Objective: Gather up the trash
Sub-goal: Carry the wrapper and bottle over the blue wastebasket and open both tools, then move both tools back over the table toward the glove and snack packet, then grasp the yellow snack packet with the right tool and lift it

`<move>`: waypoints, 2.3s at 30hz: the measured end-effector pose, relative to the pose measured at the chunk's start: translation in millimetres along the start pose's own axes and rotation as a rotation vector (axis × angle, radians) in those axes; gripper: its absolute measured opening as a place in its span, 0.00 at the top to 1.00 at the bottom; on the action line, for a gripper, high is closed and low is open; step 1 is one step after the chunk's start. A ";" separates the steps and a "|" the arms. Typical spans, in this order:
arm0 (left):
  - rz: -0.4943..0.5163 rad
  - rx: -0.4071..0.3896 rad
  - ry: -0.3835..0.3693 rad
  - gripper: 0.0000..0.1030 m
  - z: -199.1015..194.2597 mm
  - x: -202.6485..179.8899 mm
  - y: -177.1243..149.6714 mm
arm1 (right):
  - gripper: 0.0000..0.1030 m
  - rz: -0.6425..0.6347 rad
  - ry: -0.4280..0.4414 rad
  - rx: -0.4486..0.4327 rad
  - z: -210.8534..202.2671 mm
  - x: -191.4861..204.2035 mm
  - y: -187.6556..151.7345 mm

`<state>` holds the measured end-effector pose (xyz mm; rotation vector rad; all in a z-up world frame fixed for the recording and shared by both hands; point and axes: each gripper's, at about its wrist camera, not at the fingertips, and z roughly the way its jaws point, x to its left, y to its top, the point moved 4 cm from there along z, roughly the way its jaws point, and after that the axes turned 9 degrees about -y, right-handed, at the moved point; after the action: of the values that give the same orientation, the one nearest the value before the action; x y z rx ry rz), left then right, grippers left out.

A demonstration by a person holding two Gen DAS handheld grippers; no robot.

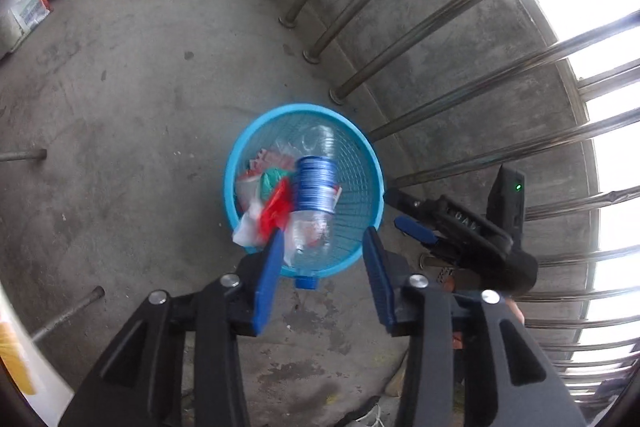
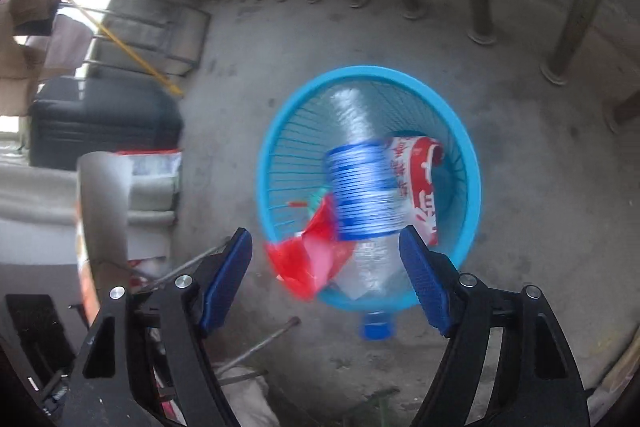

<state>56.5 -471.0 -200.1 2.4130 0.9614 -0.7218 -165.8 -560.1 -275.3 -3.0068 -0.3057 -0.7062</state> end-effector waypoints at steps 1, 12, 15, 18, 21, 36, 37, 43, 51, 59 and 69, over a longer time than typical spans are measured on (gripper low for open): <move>0.013 -0.023 0.011 0.57 -9.8 3.2 -1.8 | 0.29 -0.003 -0.007 -0.006 0.5 -3.6 -3.1; 0.088 -0.278 0.035 0.48 -155.1 7.2 -7.7 | 0.29 -0.159 -0.024 -0.123 -33.1 48.0 -5.4; 0.094 -0.367 0.064 0.40 -202.3 18.8 -14.7 | 0.29 -0.266 0.005 -0.153 -47.4 92.4 -12.3; 0.088 -0.439 0.130 0.34 -246.8 38.1 -26.6 | 0.29 -0.383 0.054 -0.165 -62.8 143.3 -27.6; 0.056 -0.514 0.196 0.25 -292.0 72.6 -46.8 | 0.28 -0.518 0.110 -0.166 -72.8 198.2 -48.8; -0.376 -0.809 0.453 0.21 -490.1 313.0 -149.0 | 0.25 -0.949 0.437 0.198 -46.6 454.7 -198.2; -0.404 -0.825 0.453 0.21 -501.3 325.9 -149.5 | 0.25 -0.972 0.450 0.221 -41.8 469.8 -210.7; -0.494 -0.874 0.402 0.22 -529.9 383.7 -131.8 | 0.31 -1.043 0.422 0.292 -1.0 536.1 -263.3; -0.559 -0.841 0.413 0.46 -519.9 455.0 -79.8 | 0.45 -1.066 0.358 0.345 56.1 605.5 -306.3; -0.494 -0.753 0.547 0.87 -502.8 470.2 -56.7 | 0.72 -1.110 0.258 0.366 98.2 627.5 -327.1; -0.450 -0.759 0.458 0.99 -485.8 385.8 -102.2 | 0.97 -1.133 0.277 0.418 58.8 582.7 -315.2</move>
<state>369.3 61.9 -84.0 1.7095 1.6291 0.1045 308.2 -140.3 -71.5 -2.0817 -1.8847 -0.8931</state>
